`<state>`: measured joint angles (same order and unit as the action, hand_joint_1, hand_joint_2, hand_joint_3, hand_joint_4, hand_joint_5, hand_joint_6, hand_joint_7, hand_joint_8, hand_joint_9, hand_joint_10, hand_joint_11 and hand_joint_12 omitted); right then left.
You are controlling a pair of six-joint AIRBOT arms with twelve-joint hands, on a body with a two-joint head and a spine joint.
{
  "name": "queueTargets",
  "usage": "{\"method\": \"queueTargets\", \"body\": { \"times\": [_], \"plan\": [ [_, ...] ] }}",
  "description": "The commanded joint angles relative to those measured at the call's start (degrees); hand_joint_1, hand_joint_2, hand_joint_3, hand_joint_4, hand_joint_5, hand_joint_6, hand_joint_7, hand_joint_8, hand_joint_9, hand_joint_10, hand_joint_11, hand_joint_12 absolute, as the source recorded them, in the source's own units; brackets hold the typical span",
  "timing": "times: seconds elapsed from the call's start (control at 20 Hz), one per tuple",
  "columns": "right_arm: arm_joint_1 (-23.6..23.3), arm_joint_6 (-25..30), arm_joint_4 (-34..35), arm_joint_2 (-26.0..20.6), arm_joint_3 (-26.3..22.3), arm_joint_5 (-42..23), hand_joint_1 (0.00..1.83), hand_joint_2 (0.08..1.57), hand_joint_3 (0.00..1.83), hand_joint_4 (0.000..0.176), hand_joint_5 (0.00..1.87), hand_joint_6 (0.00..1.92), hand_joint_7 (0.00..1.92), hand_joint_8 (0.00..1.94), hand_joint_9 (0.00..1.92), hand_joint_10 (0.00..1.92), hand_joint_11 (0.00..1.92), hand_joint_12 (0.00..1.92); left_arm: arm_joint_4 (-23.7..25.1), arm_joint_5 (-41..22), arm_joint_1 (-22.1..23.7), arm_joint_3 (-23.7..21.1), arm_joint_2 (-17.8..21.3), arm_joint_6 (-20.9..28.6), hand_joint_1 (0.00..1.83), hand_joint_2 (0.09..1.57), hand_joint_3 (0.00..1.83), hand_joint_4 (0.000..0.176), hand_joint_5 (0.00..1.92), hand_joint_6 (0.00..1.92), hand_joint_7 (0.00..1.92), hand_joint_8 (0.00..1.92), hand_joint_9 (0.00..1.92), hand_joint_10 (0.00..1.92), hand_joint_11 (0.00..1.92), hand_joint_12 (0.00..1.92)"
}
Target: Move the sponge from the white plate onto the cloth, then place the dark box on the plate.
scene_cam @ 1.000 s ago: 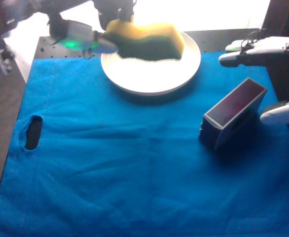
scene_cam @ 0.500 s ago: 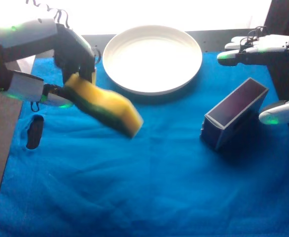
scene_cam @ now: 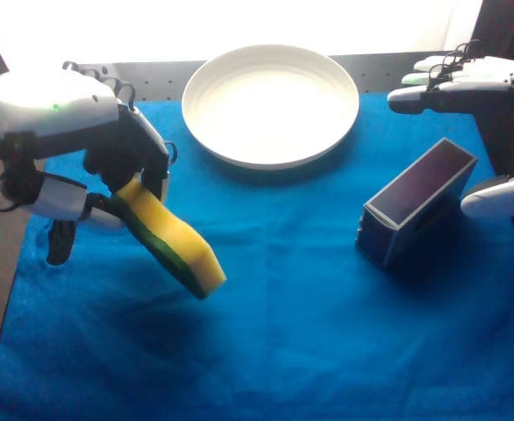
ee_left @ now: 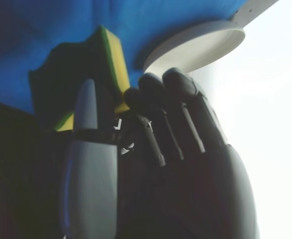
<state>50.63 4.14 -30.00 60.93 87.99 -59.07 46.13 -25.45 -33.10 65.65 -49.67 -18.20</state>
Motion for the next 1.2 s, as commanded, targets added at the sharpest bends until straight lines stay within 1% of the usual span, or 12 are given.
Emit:
{"method": "queueTargets", "body": {
  "times": [0.0,0.1,0.4,0.5,0.6,0.75,0.8,0.9,0.95,1.0,1.1,1.15],
  "plan": [
    [-0.9,0.3,3.6,-0.1,0.1,-5.5,0.74,1.05,0.00,0.176,0.23,0.00,0.17,0.00,0.07,0.01,0.02,0.01,-2.1,-3.7,0.3,0.1,-0.1,0.3,1.08,1.06,0.00,0.000,0.80,0.45,0.76,0.78,0.74,1.05,0.65,1.38],
    [-0.9,0.3,3.6,-0.1,0.1,-5.5,0.72,1.04,0.00,0.172,0.23,0.00,0.16,0.00,0.07,0.00,0.05,0.02,-2.7,-3.9,0.2,0.3,-0.1,0.3,1.07,1.00,0.00,0.000,0.85,0.08,0.77,0.73,0.72,1.10,0.61,1.48],
    [-0.9,0.2,3.6,-0.1,0.1,-5.5,0.68,1.04,0.00,0.172,0.23,0.00,0.15,0.00,0.05,0.00,0.03,0.01,-8.0,-8.3,0.2,0.3,1.2,-2.2,0.94,0.94,0.00,0.000,0.62,0.00,0.52,0.63,0.35,1.07,0.07,1.60],
    [-0.9,0.2,3.5,-0.1,0.1,-5.5,0.67,1.04,0.00,0.165,0.20,0.00,0.11,0.00,0.05,0.00,0.04,0.02,-13.4,-10.4,0.2,-0.8,2.7,-7.5,0.82,0.91,0.00,0.013,0.41,0.00,0.38,0.24,0.21,0.59,0.00,1.30],
    [-0.9,0.2,2.9,-0.1,0.2,-5.5,0.68,0.98,0.00,0.175,0.17,0.00,0.07,0.00,0.02,0.00,0.01,0.00,-18.3,-11.7,0.2,-1.6,3.8,-12.5,0.83,0.89,0.00,0.000,0.36,0.00,0.26,0.01,0.20,0.11,0.00,0.85],
    [-1.3,0.1,1.9,0.1,0.9,-5.5,0.84,0.91,0.00,0.176,0.16,0.00,0.04,0.00,0.01,0.00,0.03,0.01,-25.6,-16.2,-1.3,-2.5,5.3,-17.6,0.91,0.81,0.00,0.000,0.27,0.00,0.26,0.01,0.24,0.03,0.00,0.67],
    [-1.5,0.1,1.7,0.4,1.2,-5.4,0.88,0.90,0.00,0.159,0.18,0.01,0.05,0.00,0.01,0.00,0.04,0.02,-27.1,-17.1,-1.6,-2.8,5.4,-18.9,0.85,0.80,0.00,0.012,0.26,0.00,0.26,0.00,0.28,0.01,0.00,0.80],
    [-1.8,0.1,1.6,1.3,1.9,-4.9,0.91,0.88,0.00,0.089,0.19,0.01,0.03,0.00,0.00,0.00,0.08,0.03,-29.7,-18.8,-2.2,-3.5,5.2,-21.6,0.86,0.81,0.01,0.065,0.27,0.01,0.24,0.00,0.25,0.00,0.00,0.80],
    [-2.0,0.1,1.4,1.8,2.3,-4.3,0.93,0.87,0.00,0.090,0.20,0.01,0.01,0.00,0.00,0.00,0.08,0.03,-30.5,-19.5,-2.6,-3.6,5.2,-22.0,0.87,0.81,0.00,0.077,0.26,0.00,0.22,0.00,0.23,0.00,0.00,0.76],
    [-2.3,0.1,0.4,2.3,2.7,-2.7,0.88,0.84,0.00,0.121,0.25,0.01,0.06,0.01,0.00,0.00,0.04,0.02,-31.6,-20.8,-3.6,-3.7,5.1,-22.2,0.89,0.79,0.00,0.111,0.20,0.00,0.14,0.00,0.12,0.00,0.00,0.52],
    [-4.2,0.1,-2.3,2.9,3.1,0.0,0.88,0.86,0.01,0.126,0.25,0.01,0.06,0.01,0.00,0.00,0.06,0.03,-32.7,-22.0,-4.7,-3.7,5.0,-22.2,0.88,0.80,0.00,0.109,0.16,0.00,0.09,0.01,0.07,0.01,0.00,0.34],
    [-5.4,0.1,-3.9,3.2,3.1,1.3,0.85,0.87,0.01,0.166,0.24,0.00,0.06,0.01,0.00,0.00,0.06,0.03,-33.3,-22.5,-5.3,-3.8,5.0,-22.2,0.85,0.81,0.00,0.108,0.14,0.00,0.07,0.00,0.06,0.01,0.00,0.31]
  ]
}}
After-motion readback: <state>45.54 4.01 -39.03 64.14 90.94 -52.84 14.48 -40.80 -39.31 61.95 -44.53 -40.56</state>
